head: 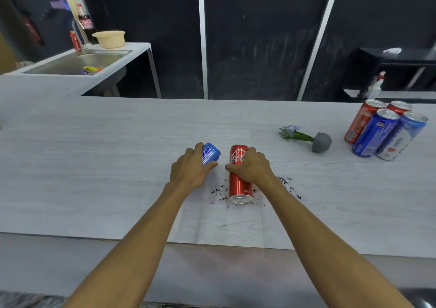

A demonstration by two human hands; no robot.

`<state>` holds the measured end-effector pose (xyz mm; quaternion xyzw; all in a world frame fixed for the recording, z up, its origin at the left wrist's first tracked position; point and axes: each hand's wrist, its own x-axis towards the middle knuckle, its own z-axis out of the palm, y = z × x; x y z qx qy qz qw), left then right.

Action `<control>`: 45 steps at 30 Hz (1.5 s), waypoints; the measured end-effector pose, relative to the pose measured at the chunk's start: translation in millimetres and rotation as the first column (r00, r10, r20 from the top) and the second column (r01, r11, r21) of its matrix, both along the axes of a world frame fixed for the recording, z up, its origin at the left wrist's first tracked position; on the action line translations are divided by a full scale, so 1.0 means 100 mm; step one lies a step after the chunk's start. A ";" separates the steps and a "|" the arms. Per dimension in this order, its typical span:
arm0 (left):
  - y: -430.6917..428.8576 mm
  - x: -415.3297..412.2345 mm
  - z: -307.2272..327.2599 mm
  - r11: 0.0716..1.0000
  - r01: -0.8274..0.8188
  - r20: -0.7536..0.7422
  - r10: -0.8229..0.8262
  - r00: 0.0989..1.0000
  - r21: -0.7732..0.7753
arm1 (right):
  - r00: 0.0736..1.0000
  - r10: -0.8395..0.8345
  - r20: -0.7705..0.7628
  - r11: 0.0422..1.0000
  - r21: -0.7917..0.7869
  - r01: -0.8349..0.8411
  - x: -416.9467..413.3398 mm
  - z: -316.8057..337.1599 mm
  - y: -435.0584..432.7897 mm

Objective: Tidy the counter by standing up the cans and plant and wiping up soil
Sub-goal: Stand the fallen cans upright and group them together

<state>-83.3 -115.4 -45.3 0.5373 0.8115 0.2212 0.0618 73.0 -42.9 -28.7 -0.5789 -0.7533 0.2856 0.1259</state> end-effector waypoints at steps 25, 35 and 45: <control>1.35 2.46 0.49 0.892 0.245 0.485 -0.417 0.769 0.379 | 0.813 -0.330 -0.479 0.793 0.327 0.514 2.31 0.29 0.86; 1.78 3.43 0.25 0.854 0.321 0.549 -0.511 0.661 0.409 | 0.789 -0.312 -0.530 0.761 0.358 0.541 3.21 0.08 1.14; 2.07 3.85 0.05 0.871 0.238 0.546 -0.461 0.700 0.430 | 0.775 -0.271 -0.570 0.763 0.364 0.534 3.65 -0.05 1.37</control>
